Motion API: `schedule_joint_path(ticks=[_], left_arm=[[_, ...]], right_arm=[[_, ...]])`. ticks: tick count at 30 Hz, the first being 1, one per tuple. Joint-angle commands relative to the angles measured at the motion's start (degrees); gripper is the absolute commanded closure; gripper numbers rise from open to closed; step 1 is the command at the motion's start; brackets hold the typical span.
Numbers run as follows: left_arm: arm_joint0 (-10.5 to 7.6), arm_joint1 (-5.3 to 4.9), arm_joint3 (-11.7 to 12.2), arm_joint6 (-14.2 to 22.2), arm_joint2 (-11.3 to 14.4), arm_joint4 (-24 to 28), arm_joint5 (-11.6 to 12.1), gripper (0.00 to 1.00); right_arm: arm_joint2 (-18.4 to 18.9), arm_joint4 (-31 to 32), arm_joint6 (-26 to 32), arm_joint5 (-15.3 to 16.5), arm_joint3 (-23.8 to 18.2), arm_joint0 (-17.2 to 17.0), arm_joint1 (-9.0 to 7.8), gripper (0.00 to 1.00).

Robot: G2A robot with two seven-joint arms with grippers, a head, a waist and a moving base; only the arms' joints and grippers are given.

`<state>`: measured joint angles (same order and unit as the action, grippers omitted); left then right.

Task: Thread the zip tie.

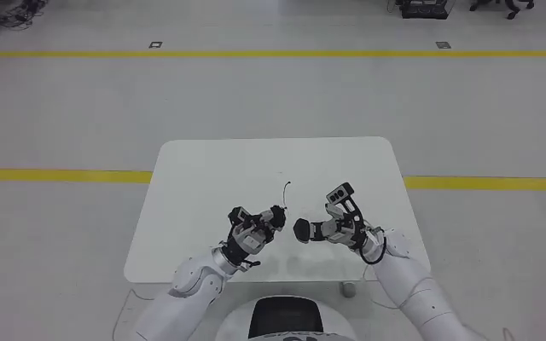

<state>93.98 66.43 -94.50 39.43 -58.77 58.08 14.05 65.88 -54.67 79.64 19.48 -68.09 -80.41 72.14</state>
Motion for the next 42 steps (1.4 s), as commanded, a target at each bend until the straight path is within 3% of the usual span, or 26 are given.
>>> schedule_joint_path(ticks=[1, 4, 11, 20, 31, 35, 37, 42], left_arm=[[-0.26, 0.13, 0.43, 0.63, 0.41, 1.01, -0.09, 1.00], [-0.46, 0.25, 0.47, 2.08, 0.70, 1.87, 0.64, 1.00], [-0.67, 0.31, 0.26, 1.24, 0.88, 1.74, 0.21, 1.00], [-0.63, 0.76, 0.80, 3.06, 1.11, 7.20, 1.03, 1.00], [-1.45, 1.39, 2.21, 6.20, 1.98, 12.30, 0.04, 1.00], [-1.72, 1.49, 2.55, 7.12, 2.09, 12.93, -0.53, 1.00], [-1.72, 1.49, 2.55, 7.12, 2.09, 12.93, -0.53, 1.00], [-1.72, 1.49, 2.55, 7.12, 2.09, 12.93, -0.53, 1.00]], right_arm=[[0.06, 0.05, 0.00, 0.00, 0.57, 0.15, 0.33, 0.00], [-0.35, 0.69, 0.00, 0.00, 0.92, 0.32, 0.48, 0.00], [-0.19, 0.90, -1.88, 0.00, -0.30, 0.12, 0.51, 0.00], [3.81, 1.81, -1.02, 0.00, -4.61, -2.46, 1.10, 0.00], [4.11, 2.25, 0.00, 0.00, -4.41, -2.45, 2.57, 0.00], [4.23, 2.46, 0.00, 0.00, -4.24, -2.25, 2.94, 0.24], [4.35, 2.57, 0.00, 0.00, -4.19, -2.18, 3.08, 0.49], [4.38, 2.41, 0.00, 0.00, -3.97, -1.79, 3.47, 0.59]])
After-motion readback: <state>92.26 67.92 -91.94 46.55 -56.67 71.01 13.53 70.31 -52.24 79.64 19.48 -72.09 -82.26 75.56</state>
